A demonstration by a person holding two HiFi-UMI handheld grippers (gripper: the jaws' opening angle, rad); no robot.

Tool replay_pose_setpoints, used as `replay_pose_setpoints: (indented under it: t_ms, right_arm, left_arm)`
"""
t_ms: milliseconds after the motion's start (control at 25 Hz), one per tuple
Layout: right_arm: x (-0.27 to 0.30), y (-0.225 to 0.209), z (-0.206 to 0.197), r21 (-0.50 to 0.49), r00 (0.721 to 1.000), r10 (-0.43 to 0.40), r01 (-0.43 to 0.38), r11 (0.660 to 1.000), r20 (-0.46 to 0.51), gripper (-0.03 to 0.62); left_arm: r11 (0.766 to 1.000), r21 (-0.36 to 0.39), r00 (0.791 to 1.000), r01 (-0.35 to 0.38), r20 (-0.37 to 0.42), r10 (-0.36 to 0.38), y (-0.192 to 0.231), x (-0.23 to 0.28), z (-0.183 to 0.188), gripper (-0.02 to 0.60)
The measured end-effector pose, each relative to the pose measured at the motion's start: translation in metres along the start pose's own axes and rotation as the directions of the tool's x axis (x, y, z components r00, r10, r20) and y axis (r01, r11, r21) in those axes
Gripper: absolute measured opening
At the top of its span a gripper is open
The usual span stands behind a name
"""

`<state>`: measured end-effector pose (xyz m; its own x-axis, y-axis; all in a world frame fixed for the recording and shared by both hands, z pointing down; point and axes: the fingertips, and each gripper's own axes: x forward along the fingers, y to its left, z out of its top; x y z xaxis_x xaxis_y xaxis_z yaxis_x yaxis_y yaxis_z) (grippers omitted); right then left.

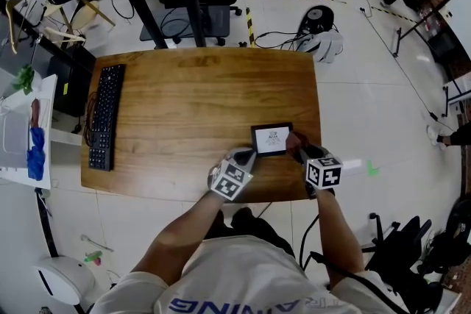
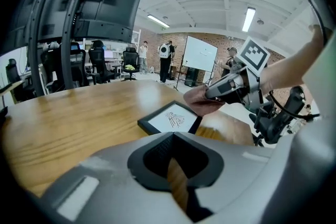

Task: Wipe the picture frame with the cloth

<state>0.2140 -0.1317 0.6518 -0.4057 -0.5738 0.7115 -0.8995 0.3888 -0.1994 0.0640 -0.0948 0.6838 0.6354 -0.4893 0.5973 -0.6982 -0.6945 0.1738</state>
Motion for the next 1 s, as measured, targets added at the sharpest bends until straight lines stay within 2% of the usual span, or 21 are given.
replay_pose_setpoints:
  t_ms: [200,400,520,800,880,1000]
  right_arm:
    - [-0.021,0.008,0.030,-0.018,0.991,-0.013,0.015,1.000,0.137,0.086]
    - [-0.051,0.013,0.070,-0.035,0.955,-0.050,0.063,0.997,0.291,0.086]
    - [-0.074,0.018,0.102,-0.042,0.920,-0.072,0.095,0.995,0.384,0.086]
    - [-0.153,0.037,0.161,-0.015,0.795,-0.127,0.169,0.986,0.593,0.086]
    - [-0.171,0.041,0.169,-0.012,0.769,-0.143,0.192,0.981,0.624,0.086]
    - [-0.196,0.046,0.176,-0.002,0.736,-0.167,0.222,0.975,0.656,0.086]
  left_arm:
    - [0.997,-0.011,0.989,-0.071,0.129,0.072,0.028,-0.032,0.047,0.005]
    - [0.985,-0.015,0.950,-0.172,0.263,0.170,0.061,-0.068,0.100,0.005]
    - [0.974,0.004,0.910,-0.229,0.355,0.212,0.073,-0.096,0.141,0.005]
    - [0.936,0.013,0.783,-0.353,0.552,0.287,0.082,-0.186,0.221,0.005]
    - [0.933,0.003,0.763,-0.361,0.577,0.293,0.084,-0.205,0.234,0.005]
    - [0.933,-0.011,0.749,-0.360,0.592,0.297,0.085,-0.229,0.247,0.005]
